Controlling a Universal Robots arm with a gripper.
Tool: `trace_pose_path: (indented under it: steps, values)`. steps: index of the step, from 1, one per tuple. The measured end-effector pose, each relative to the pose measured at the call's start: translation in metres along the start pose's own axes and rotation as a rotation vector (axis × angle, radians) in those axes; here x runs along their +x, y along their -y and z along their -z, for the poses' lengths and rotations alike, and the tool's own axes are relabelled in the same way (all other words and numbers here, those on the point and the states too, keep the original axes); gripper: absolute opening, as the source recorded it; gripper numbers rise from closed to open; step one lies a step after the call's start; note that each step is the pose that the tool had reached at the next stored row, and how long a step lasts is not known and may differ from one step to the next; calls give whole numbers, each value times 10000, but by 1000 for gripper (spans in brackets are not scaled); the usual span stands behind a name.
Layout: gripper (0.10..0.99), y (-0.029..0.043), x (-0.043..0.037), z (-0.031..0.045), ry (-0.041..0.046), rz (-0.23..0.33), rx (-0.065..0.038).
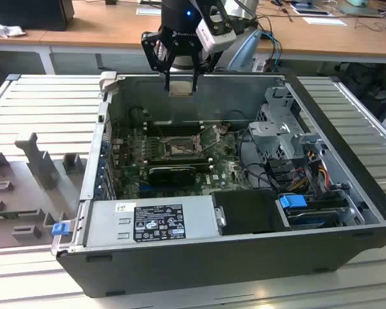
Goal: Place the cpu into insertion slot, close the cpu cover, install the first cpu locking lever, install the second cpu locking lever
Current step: 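Place the cpu into insertion slot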
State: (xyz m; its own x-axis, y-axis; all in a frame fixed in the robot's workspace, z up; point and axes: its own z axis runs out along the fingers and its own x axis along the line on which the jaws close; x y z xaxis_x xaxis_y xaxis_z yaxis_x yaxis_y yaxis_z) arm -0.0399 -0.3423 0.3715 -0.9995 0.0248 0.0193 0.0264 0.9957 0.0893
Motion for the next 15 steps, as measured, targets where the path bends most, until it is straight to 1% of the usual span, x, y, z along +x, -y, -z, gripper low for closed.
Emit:
trace_pose_path:
  steps: [3, 5, 6, 10, 15]
  values:
    - [529, 0, 0, 0, 7, -85, -1]
    - [529, 0, 0, -1, 43, -481, -9]
    - [529, 1, 0, -6, 49, -541, -11]
    - [529, 2, 0, -25, 49, -545, -3]
    - [529, 3, -1, -29, 55, -614, -6]
